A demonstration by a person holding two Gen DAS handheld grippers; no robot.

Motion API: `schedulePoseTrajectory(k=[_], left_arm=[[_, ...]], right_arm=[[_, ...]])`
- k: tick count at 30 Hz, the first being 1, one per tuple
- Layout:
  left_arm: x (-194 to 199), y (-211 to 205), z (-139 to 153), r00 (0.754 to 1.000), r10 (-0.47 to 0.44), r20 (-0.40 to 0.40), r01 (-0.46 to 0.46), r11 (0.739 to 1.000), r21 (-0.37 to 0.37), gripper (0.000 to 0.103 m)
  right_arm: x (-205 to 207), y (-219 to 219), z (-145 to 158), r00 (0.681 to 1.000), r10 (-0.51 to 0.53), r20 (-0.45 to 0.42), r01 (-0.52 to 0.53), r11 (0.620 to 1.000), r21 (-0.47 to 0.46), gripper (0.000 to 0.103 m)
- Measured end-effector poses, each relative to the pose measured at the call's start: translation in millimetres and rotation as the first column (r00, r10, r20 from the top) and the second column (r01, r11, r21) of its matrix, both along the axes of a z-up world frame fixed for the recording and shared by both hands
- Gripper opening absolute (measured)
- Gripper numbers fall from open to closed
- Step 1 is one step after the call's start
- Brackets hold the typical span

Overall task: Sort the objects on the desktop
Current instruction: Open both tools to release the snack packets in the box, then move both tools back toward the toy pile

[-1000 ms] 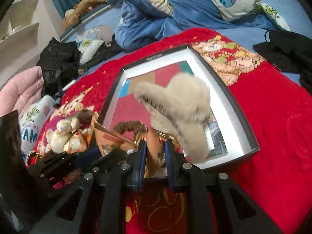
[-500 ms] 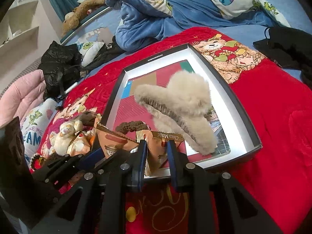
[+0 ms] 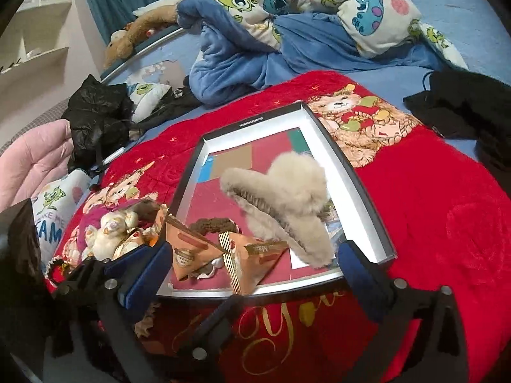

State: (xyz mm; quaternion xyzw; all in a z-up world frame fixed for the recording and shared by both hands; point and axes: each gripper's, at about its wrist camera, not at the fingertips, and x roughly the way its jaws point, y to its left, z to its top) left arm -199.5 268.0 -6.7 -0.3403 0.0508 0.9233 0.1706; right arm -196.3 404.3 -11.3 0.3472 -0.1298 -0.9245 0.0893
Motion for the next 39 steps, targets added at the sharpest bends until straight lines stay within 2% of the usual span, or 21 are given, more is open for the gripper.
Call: schedulePoseTrajectory(k=[11, 15, 19, 22, 30, 35, 39], left_arm=[[1, -1, 4, 1.0, 0.011, -0.015, -0.011, 1.0, -0.008, 0.103], [3, -5, 11, 1.0, 0.015, -0.016, -0.015, 1.0, 0.018, 0.103], [11, -11, 20, 0.999, 0.022, -0.032, -0.022, 1.0, 0.011, 0.103], [18, -23, 30, 0.998, 0.034, -0.048, -0.034, 0.999, 0.014, 0.103], [34, -92, 56, 0.987, 0.147, -0.07, -0.145, 0.989, 0.031, 0.103], [50, -154, 64, 0.968, 0.236, -0.083, -0.234, 0.972, 0.032, 0.103], [69, -205, 66, 0.948, 0.304, -0.095, -0.303, 0.953, 0.025, 0.103]], right_arm=[[4, 10, 4, 1.0, -0.023, -0.01, 0.022, 0.999, -0.037, 0.103], [7, 8, 8, 0.999, -0.035, -0.017, 0.034, 0.999, -0.019, 0.103], [15, 5, 16, 0.999, -0.028, -0.04, 0.027, 1.0, -0.008, 0.103], [19, 2, 23, 0.999, -0.021, -0.049, 0.02, 0.999, -0.033, 0.103], [37, -23, 53, 0.991, 0.018, -0.136, -0.033, 0.993, -0.109, 0.103], [40, -55, 59, 0.987, 0.063, -0.146, -0.078, 0.992, -0.101, 0.103], [39, -97, 61, 0.981, 0.131, -0.142, -0.144, 0.986, -0.084, 0.103]])
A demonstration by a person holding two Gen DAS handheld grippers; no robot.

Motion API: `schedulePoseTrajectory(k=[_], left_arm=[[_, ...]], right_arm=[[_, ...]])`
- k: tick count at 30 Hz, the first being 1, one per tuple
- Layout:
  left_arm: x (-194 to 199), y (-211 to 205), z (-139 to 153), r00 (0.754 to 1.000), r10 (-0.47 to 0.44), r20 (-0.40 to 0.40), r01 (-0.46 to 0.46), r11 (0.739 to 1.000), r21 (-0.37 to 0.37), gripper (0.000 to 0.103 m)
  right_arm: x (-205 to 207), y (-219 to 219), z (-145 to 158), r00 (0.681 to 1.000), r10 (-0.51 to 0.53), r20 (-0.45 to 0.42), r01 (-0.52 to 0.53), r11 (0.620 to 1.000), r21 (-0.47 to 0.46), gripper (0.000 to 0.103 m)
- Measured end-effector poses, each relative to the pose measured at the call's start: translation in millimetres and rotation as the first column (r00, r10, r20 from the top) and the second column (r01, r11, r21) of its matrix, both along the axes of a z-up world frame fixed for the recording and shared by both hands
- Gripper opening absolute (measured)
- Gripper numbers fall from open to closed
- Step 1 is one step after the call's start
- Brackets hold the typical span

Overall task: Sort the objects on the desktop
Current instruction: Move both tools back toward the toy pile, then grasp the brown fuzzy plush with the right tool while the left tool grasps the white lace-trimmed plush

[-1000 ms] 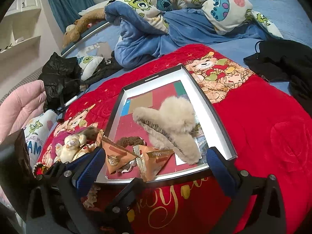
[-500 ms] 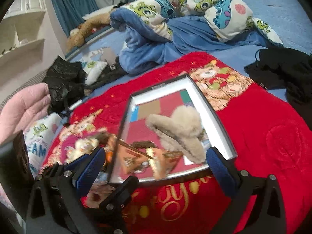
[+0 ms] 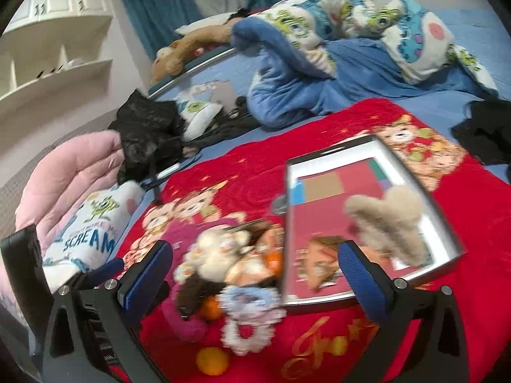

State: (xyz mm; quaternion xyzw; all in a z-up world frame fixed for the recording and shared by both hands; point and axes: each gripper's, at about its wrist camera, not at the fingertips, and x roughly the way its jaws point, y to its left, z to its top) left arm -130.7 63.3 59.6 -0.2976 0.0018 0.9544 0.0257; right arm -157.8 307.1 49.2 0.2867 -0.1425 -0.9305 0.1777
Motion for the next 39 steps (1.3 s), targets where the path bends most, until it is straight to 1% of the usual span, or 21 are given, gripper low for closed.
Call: schedulePoseTrajectory(k=[5, 9, 12, 15, 19, 23, 25, 28, 32, 36, 39], left_arm=[[16, -59, 3, 0.996, 0.091, -0.016, -0.091, 0.996, 0.006, 0.103], [23, -90, 5, 0.991, 0.134, -0.03, -0.134, 0.991, 0.013, 0.103], [28, -106, 2, 0.988, 0.153, -0.033, -0.153, 0.988, -0.004, 0.103], [28, -121, -5, 0.984, 0.175, -0.03, -0.175, 0.984, -0.024, 0.103], [28, -137, -20, 0.981, 0.193, -0.012, -0.193, 0.981, -0.006, 0.103], [24, -138, -39, 0.981, 0.194, 0.03, -0.193, 0.981, -0.03, 0.103], [22, -137, -45, 0.981, 0.191, 0.041, -0.189, 0.981, -0.042, 0.103], [19, -137, -49, 0.982, 0.185, 0.049, -0.183, 0.982, -0.038, 0.103], [12, -137, -57, 0.978, 0.198, 0.073, -0.194, 0.98, -0.048, 0.103], [3, -136, -68, 0.976, 0.194, 0.104, -0.19, 0.981, -0.048, 0.103], [-1, -134, -74, 0.973, 0.196, 0.123, -0.19, 0.98, -0.064, 0.103]], right_arm=[[3, -47, 5, 0.997, 0.068, -0.019, -0.068, 0.998, -0.011, 0.103], [4, -85, 7, 0.992, 0.119, -0.042, -0.12, 0.992, -0.021, 0.103], [3, -102, 4, 0.989, 0.14, -0.042, -0.14, 0.99, -0.005, 0.103], [2, -112, -2, 0.99, 0.136, -0.029, -0.135, 0.99, 0.045, 0.103], [-1, -113, -12, 0.994, 0.109, -0.017, -0.107, 0.991, 0.083, 0.103], [-4, -112, -24, 0.995, 0.099, 0.008, -0.099, 0.99, 0.098, 0.103], [-5, -116, -32, 0.995, 0.094, 0.029, -0.097, 0.988, 0.124, 0.103], [-6, -124, -43, 0.992, 0.111, 0.062, -0.12, 0.979, 0.165, 0.103], [-10, -131, -56, 0.99, 0.103, 0.099, -0.123, 0.968, 0.221, 0.103], [-17, -134, -68, 0.981, 0.098, 0.169, -0.137, 0.961, 0.239, 0.098], [-17, -137, -76, 0.977, 0.097, 0.19, -0.147, 0.951, 0.272, 0.097]])
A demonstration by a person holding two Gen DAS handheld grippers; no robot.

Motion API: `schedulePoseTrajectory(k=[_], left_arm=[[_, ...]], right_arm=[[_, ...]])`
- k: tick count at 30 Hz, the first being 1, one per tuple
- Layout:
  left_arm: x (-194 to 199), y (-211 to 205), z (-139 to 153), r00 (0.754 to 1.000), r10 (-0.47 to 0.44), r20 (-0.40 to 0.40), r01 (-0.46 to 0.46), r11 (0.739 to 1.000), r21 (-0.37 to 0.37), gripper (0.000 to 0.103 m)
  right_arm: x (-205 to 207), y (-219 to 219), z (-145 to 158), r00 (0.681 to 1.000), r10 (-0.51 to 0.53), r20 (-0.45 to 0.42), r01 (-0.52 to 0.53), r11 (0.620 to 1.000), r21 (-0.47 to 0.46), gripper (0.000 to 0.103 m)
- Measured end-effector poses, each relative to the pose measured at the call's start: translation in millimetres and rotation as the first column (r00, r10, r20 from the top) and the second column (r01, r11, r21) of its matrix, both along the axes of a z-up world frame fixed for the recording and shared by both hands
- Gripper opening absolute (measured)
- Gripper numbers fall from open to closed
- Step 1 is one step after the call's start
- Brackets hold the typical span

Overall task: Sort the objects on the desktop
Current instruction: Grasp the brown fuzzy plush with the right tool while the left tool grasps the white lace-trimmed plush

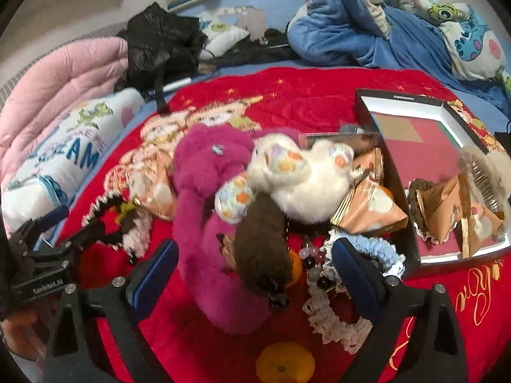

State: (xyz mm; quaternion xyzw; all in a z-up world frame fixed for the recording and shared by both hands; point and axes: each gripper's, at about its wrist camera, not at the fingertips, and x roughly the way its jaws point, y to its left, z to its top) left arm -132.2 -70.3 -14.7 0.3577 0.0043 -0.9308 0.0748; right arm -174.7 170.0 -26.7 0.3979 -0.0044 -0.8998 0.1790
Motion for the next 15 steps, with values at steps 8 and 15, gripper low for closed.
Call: schedulePoseTrajectory(k=[8, 15], left_arm=[[-11, -4, -10, 0.998, -0.01, 0.054, 0.006, 0.997, 0.075, 0.103], [-20, -9, -21, 0.995, -0.034, 0.093, 0.014, 0.978, 0.206, 0.087]], right_arm=[[-6, 2, -11, 0.999, -0.026, 0.021, 0.025, 0.999, 0.031, 0.066], [-9, 15, -17, 0.997, -0.041, 0.072, 0.046, 0.997, -0.068, 0.05]])
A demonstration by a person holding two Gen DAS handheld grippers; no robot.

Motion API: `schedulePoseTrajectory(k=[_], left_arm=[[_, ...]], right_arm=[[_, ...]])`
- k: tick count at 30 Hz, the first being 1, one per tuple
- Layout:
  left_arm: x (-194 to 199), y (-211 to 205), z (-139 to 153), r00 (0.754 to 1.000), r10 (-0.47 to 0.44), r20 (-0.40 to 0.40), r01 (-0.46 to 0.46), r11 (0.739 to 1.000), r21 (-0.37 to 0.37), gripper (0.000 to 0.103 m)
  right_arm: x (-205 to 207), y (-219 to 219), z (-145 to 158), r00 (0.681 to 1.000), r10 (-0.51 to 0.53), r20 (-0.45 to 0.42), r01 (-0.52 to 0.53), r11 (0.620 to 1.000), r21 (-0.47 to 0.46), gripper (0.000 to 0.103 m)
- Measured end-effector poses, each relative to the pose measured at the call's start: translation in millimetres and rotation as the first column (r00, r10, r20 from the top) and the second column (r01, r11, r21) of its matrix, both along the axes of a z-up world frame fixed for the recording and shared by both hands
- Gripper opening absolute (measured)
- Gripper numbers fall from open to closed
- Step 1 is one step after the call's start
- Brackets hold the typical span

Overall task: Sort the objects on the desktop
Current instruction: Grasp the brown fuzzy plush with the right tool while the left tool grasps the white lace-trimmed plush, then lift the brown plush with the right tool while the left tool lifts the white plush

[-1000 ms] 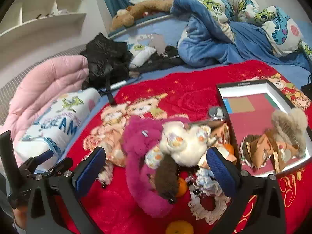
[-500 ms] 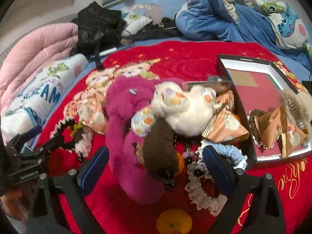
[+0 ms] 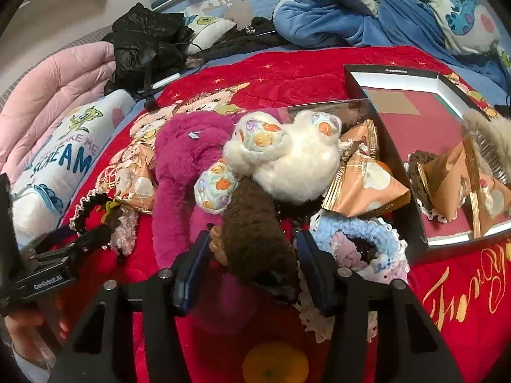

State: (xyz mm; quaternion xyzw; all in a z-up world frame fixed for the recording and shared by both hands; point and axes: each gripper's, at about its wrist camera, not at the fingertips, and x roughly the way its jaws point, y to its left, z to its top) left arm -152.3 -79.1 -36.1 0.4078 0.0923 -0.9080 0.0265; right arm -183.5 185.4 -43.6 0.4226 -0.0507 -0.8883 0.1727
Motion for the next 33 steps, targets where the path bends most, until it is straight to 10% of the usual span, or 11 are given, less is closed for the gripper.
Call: schedulePoseTrajectory(k=[9, 33], left_arm=[[4, 25, 9, 0.993, -0.111, -0.036, 0.111, 0.994, 0.011, 0.022], [27, 22, 32, 0.988, -0.075, -0.138, 0.075, 0.997, -0.007, 0.019]], right_arm=[[3, -5, 0, 1.0, -0.004, 0.009, 0.004, 1.0, 0.021, 0.046], [20, 1, 26, 0.996, -0.033, -0.078, 0.024, 0.993, -0.112, 0.034]])
